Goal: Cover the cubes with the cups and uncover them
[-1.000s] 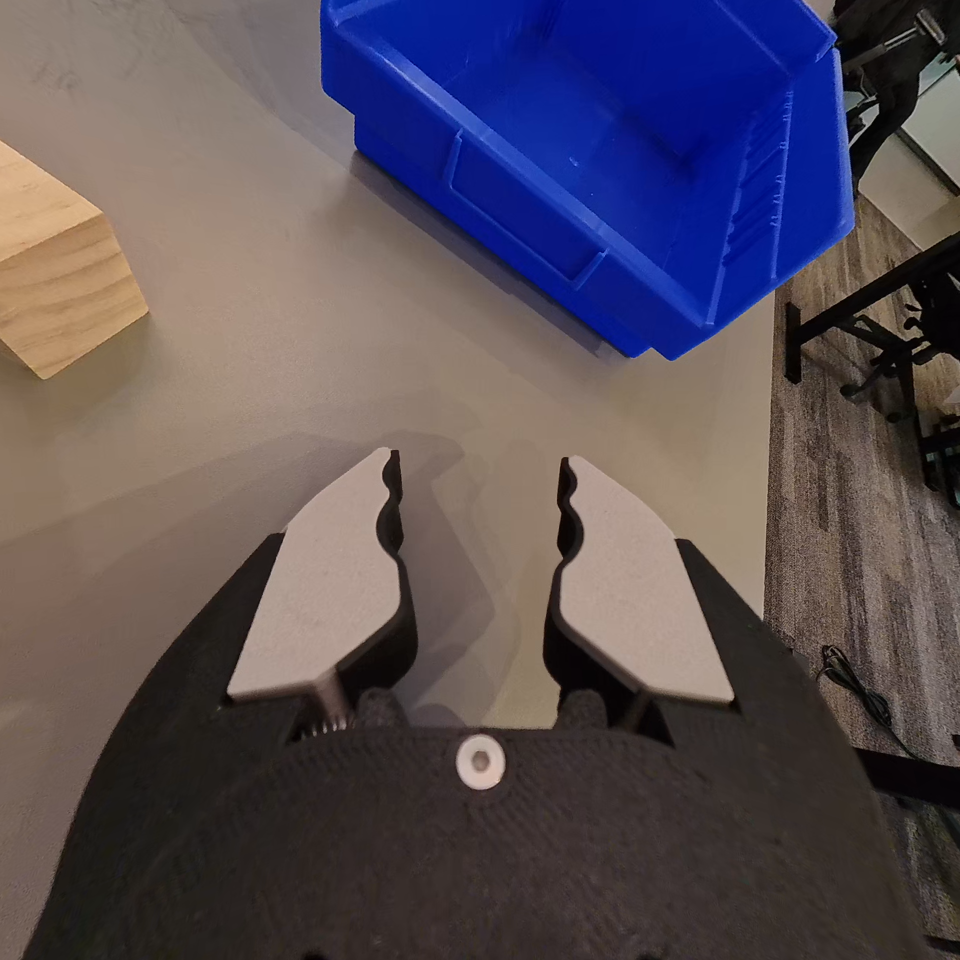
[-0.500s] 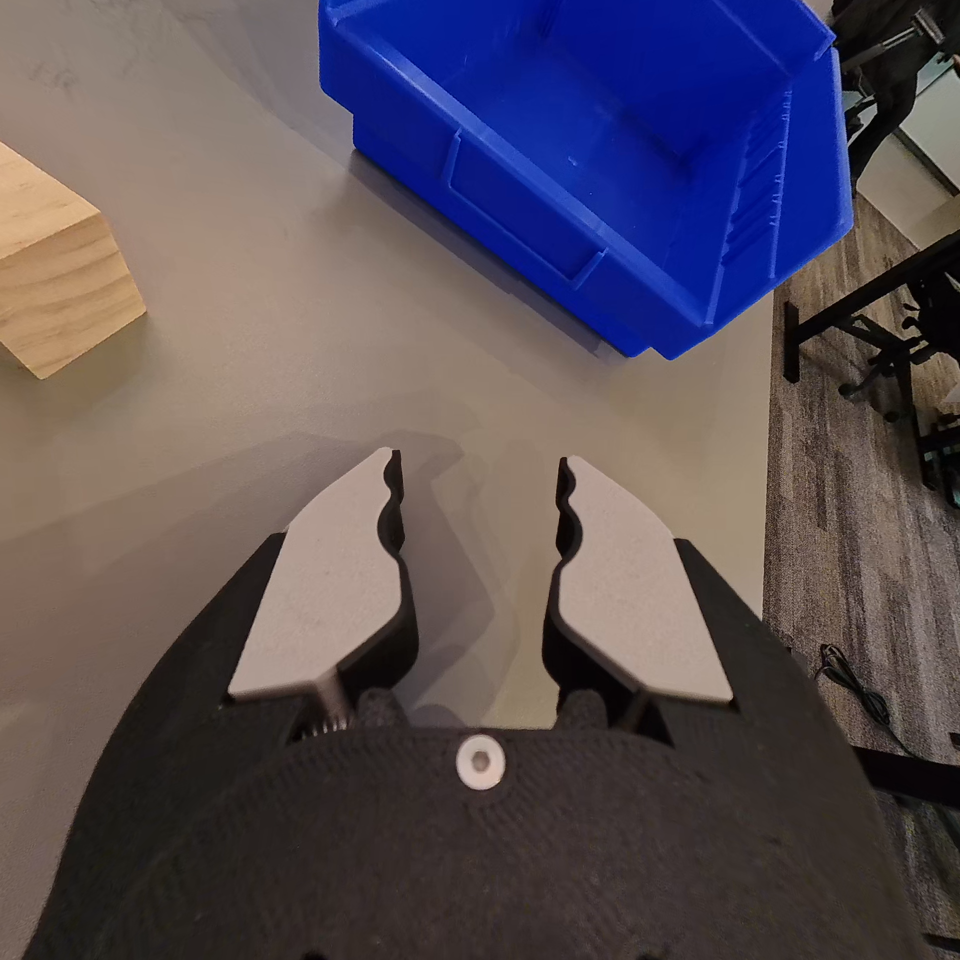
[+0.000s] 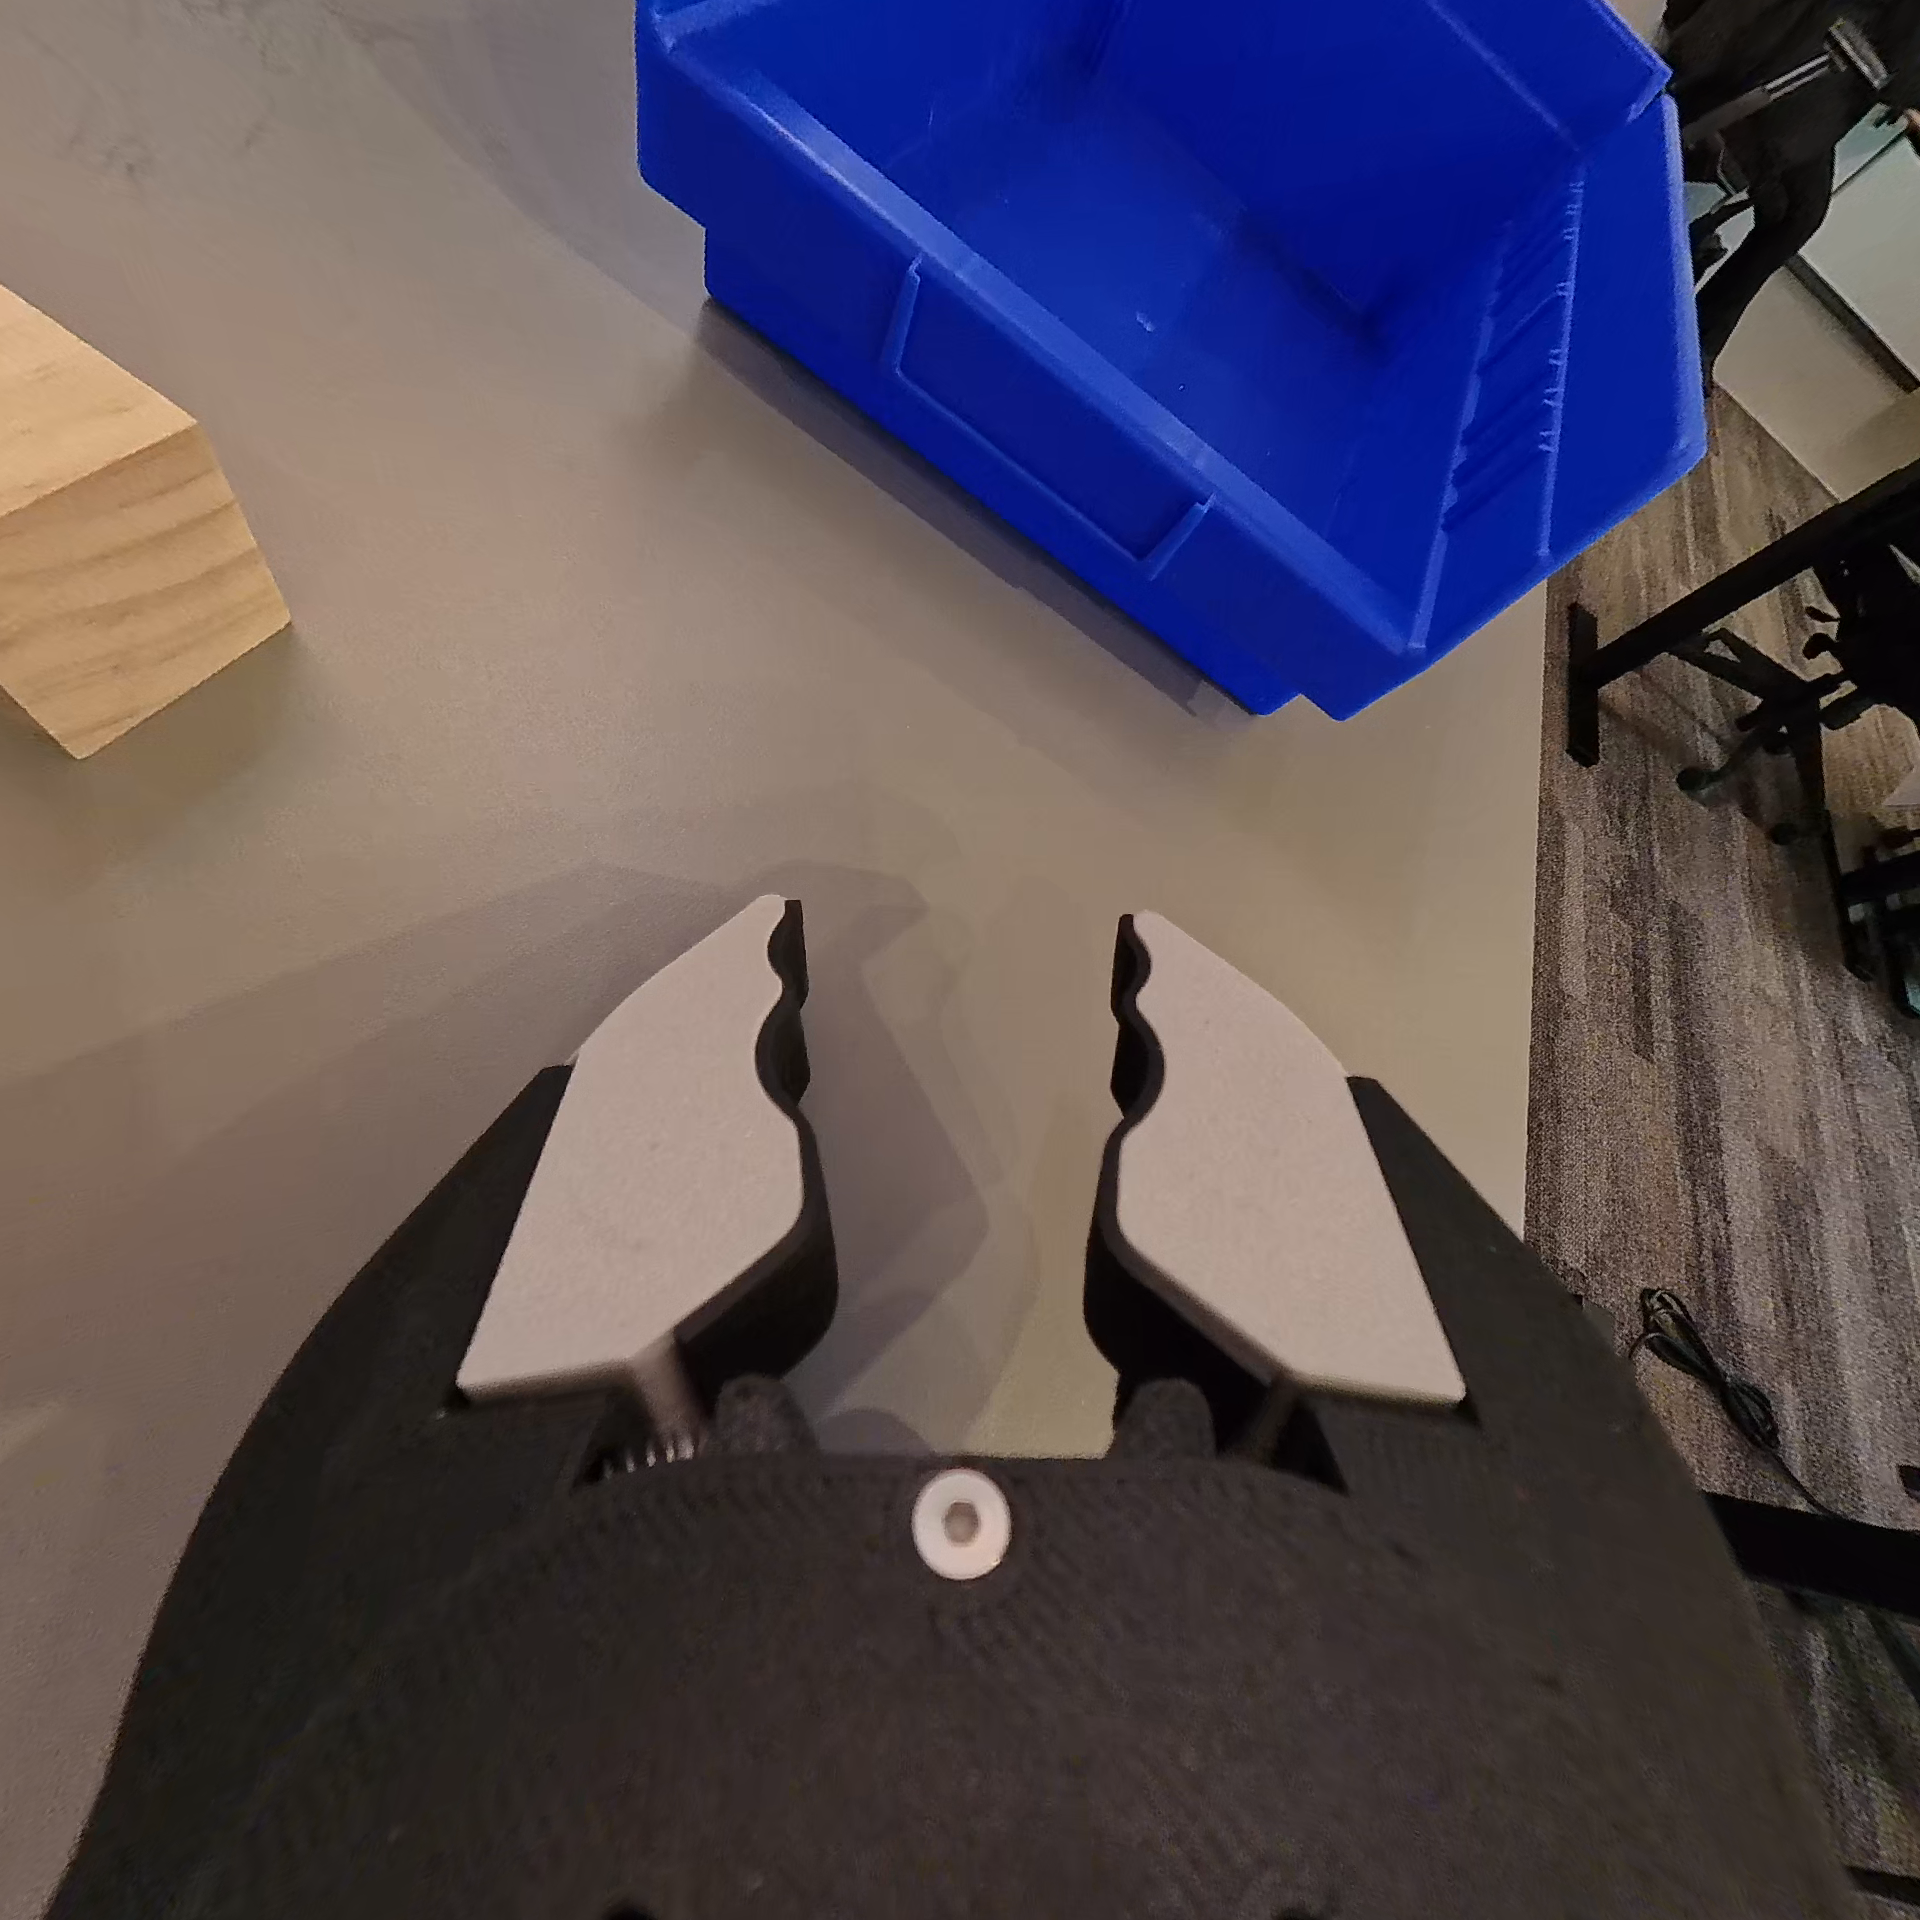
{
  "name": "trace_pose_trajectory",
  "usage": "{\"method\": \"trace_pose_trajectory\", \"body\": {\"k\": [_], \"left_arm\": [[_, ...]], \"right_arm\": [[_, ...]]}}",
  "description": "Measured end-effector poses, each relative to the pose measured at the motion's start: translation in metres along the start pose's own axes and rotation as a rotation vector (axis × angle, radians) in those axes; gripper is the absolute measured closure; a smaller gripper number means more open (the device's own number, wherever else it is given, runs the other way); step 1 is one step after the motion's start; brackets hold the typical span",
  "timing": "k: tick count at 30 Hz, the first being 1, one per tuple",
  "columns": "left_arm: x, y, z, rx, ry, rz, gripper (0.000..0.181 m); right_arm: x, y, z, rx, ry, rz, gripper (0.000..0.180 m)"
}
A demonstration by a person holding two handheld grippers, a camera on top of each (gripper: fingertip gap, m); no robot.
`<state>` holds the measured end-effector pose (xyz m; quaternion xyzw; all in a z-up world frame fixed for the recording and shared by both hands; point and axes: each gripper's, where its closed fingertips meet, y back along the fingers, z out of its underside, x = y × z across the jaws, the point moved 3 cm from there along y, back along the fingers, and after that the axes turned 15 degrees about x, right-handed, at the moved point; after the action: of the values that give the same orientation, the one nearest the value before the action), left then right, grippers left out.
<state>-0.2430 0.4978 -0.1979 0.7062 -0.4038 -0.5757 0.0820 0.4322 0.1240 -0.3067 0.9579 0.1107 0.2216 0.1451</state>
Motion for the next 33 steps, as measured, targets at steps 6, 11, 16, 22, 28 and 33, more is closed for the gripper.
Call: {"method": "trace_pose_trajectory", "body": {"k": [6, 11, 16, 22, 28, 33], "left_arm": [[0.001, -0.005, 0.002, -0.02, 0.025, 0.101, 0.173], [-0.002, -0.005, 0.003, -0.03, 0.025, 0.137, 0.174], [-0.002, -0.005, 0.004, -0.041, 0.038, 0.178, 0.177], [-0.003, -0.007, 0.0, -0.049, 0.038, 0.175, 0.178], [-0.007, -0.002, -0.004, -0.063, 0.046, 0.153, 0.178], [-0.021, 0.01, -0.012, -0.063, 0.021, 0.092, 0.178]], "right_arm": [[0.0, 0.0, 0.0, -0.001, -0.001, -0.001, 0.123], [0.0, 0.0, 0.0, -0.002, -0.003, -0.001, 0.124], [0.0, -0.001, 0.0, -0.002, -0.001, -0.001, 0.124], [0.0, -0.001, 0.0, -0.001, 0.0, -0.001, 0.124], [0.0, 0.0, 0.0, -0.001, 0.001, -0.001, 0.124], [0.0, 0.0, 0.0, 0.0, 0.003, -0.001, 0.124]]}}
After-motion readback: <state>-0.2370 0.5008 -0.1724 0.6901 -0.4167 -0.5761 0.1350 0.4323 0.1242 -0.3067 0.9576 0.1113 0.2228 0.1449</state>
